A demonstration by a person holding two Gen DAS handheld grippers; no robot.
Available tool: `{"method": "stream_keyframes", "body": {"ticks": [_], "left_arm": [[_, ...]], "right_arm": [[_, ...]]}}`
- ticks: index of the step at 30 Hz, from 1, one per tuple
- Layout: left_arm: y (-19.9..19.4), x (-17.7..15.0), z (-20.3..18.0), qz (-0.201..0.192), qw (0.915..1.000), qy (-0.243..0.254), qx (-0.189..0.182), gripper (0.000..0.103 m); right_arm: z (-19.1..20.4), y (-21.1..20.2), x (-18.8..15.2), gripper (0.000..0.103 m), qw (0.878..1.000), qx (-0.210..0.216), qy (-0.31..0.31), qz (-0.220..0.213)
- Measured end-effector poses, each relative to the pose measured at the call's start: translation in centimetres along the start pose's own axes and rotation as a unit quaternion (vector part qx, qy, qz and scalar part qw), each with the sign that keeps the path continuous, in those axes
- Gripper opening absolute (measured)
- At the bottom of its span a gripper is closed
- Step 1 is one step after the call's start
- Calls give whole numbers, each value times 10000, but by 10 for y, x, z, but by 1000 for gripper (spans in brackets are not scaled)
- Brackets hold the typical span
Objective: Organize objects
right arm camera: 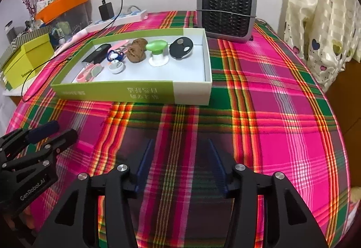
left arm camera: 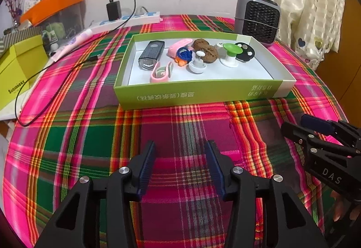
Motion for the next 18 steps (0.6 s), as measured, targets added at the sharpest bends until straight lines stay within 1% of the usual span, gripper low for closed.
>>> {"method": "stream_keyframes", "body": {"ticks": [2, 8, 11, 18], "left_arm": [[0, 0, 0, 4, 10000, 29, 17, 48], [1, 0, -2, 2, 10000, 36, 87, 49], [2, 0, -4, -2, 9999, 9, 128, 50], [2, 0, -6, -7, 9998, -36, 172, 53]], "right_arm": [[1, 0, 0, 50, 10000, -57, -24, 2], [2, 1, 1, 52, 9999, -137, -78, 34], [1, 2, 1, 58, 9998, -169, -51, 59], [1, 2, 1, 59, 9998, -170, -43, 61]]}}
Point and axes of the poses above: each gripper's, at about its wrist camera, not at the fingertips, and y roughly the way its jaws point, z to its left, x to its top, the point moved 1 cm from there along y, roughly the way its jaws point, and after that the axes turned 12 degrees about -y, right-handed, at the moved point
